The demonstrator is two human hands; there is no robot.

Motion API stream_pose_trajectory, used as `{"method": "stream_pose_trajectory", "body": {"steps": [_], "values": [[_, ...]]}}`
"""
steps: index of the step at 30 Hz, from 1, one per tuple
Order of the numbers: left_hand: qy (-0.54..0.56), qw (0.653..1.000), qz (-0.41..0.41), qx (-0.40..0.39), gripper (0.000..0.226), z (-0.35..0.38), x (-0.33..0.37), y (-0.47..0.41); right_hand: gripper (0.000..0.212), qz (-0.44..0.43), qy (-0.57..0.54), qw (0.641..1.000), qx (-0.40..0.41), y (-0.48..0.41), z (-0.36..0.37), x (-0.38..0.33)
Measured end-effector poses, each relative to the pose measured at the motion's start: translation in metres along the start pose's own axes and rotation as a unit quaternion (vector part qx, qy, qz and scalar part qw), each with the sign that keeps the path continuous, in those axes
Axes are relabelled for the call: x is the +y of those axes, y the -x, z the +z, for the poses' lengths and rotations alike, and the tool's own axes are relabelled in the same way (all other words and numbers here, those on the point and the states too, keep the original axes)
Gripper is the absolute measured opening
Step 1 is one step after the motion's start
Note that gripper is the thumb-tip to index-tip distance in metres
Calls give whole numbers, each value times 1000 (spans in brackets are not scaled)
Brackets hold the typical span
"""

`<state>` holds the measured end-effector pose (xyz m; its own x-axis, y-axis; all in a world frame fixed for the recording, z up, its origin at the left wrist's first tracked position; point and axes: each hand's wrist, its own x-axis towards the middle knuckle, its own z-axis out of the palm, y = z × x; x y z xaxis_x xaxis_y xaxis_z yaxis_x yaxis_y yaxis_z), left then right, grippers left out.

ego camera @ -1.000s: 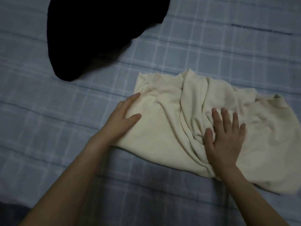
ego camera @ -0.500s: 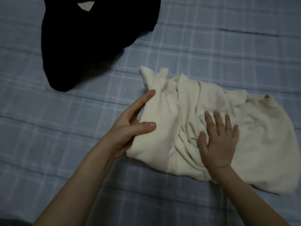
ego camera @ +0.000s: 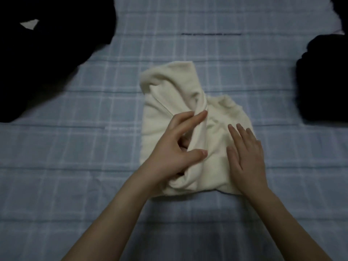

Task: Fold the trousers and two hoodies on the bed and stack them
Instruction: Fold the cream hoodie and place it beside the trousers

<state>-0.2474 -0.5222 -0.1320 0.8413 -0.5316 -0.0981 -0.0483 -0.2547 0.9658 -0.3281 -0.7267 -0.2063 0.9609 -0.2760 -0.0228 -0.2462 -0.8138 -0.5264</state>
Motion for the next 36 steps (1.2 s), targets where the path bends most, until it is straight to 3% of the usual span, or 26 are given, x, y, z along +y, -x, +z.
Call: {"method": "stream_pose_trajectory", "body": {"steps": [5, 10, 17, 20, 24, 29, 32, 34, 36], "values": [[-79, 997, -5, -16, 82, 65, -13, -31, 56, 7, -131, 991, -2, -1, -8, 32], [-124, 990, -13, -60, 82, 114, -35, -57, 45, 28, -283, 958, 28, -3, -13, 48], [-152, 987, -7, -60, 86, 132, -51, -65, 44, 49, -321, 946, -10, -4, -13, 46], [-117, 991, -31, -48, 87, 133, -47, -63, 41, 88, -353, 931, -10, -6, -12, 46], [66, 991, -110, -34, 79, 126, -41, -60, 55, 117, -398, 910, -15, -6, -11, 47], [120, 987, -103, -20, 72, 120, -12, -39, 63, 112, -361, 926, -11, -8, -6, 52], [-62, 995, 51, 56, 50, 94, 6, -14, 65, 123, -364, 923, -2, -8, -6, 49], [-266, 942, 147, 139, 44, 61, 4, -11, 68, 123, -357, 926, 7, -9, -7, 47], [-421, 885, 113, 164, 51, 35, -3, -23, 69, 131, -347, 929, -2, -10, -11, 44]]}}
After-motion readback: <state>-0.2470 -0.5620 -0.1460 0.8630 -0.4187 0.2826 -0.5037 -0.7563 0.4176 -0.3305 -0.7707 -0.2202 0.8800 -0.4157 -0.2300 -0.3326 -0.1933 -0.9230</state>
